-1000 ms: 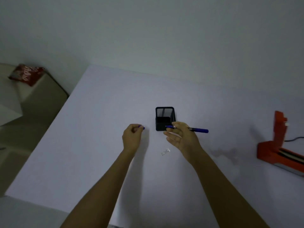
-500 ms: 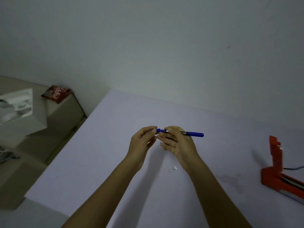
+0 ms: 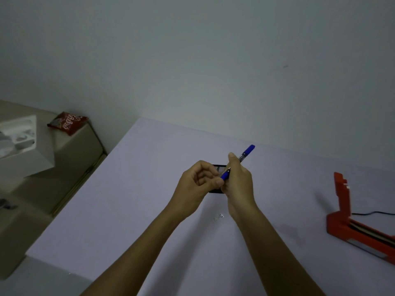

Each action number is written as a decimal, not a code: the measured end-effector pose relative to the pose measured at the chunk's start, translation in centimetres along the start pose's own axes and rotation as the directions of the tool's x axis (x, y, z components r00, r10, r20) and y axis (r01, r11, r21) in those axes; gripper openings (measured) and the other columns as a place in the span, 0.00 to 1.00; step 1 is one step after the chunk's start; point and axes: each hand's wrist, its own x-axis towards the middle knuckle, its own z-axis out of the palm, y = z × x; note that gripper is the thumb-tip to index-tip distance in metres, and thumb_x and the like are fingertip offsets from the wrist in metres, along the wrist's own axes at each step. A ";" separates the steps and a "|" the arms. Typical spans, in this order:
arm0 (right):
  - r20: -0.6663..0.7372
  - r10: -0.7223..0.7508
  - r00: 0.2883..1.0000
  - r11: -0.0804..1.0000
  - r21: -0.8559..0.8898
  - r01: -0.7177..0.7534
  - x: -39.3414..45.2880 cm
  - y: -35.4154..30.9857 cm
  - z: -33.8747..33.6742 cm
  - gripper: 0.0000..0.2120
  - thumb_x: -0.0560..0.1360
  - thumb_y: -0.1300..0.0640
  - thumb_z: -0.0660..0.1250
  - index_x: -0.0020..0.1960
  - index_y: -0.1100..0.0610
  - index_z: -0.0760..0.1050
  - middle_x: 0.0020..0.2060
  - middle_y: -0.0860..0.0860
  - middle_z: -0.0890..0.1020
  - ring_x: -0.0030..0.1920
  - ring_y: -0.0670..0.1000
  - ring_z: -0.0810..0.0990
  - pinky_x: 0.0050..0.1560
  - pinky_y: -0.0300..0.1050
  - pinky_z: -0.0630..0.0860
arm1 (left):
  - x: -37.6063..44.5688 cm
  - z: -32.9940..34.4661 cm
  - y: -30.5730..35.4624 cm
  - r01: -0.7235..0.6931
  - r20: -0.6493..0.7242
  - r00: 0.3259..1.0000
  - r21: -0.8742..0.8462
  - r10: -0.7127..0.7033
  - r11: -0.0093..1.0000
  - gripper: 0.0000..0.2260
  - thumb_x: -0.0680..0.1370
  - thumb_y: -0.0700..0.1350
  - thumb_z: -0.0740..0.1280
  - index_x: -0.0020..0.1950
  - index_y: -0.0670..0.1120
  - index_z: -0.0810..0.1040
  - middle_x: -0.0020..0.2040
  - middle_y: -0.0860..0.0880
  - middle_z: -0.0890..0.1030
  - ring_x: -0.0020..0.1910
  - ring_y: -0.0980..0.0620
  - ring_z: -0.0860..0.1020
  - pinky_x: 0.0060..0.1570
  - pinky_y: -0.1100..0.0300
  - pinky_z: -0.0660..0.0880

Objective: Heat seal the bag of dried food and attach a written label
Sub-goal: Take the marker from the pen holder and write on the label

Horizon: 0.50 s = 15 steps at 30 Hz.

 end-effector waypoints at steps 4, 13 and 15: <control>0.003 0.002 1.000 1.000 0.002 -0.002 -0.2 0.0 -0.3 0.19 0.78 0.44 0.58 0.34 0.56 0.70 0.30 0.54 0.73 0.35 0.56 0.77 0.48 0.57 0.81 | 0.2 0.5 -0.6 -0.025 0.022 0.999 -0.008 0.025 1.000 0.07 0.74 0.32 0.67 0.43 0.40 0.71 0.38 0.45 0.80 0.36 0.54 0.81 0.39 0.64 0.79; 0.004 -0.045 0.999 0.989 -0.140 0.045 6.4 1.9 -2.9 0.11 0.77 0.51 0.64 0.40 0.57 0.73 0.27 0.50 0.72 0.23 0.45 0.68 0.23 0.37 0.68 | 3.6 -0.6 -3.6 0.157 -0.098 0.987 0.387 -0.129 0.909 0.11 0.75 0.50 0.70 0.55 0.50 0.75 0.46 0.49 0.82 0.45 0.48 0.80 0.41 0.65 0.75; 0.010 0.001 1.000 0.975 -0.224 0.001 8.7 3.4 -3.5 0.10 0.76 0.52 0.67 0.45 0.60 0.77 0.30 0.52 0.78 0.27 0.47 0.75 0.28 0.39 0.75 | 3.8 -1.9 -5.5 0.249 -0.152 0.967 0.430 -0.202 0.868 0.11 0.76 0.51 0.68 0.55 0.48 0.76 0.48 0.49 0.80 0.47 0.50 0.79 0.40 0.66 0.73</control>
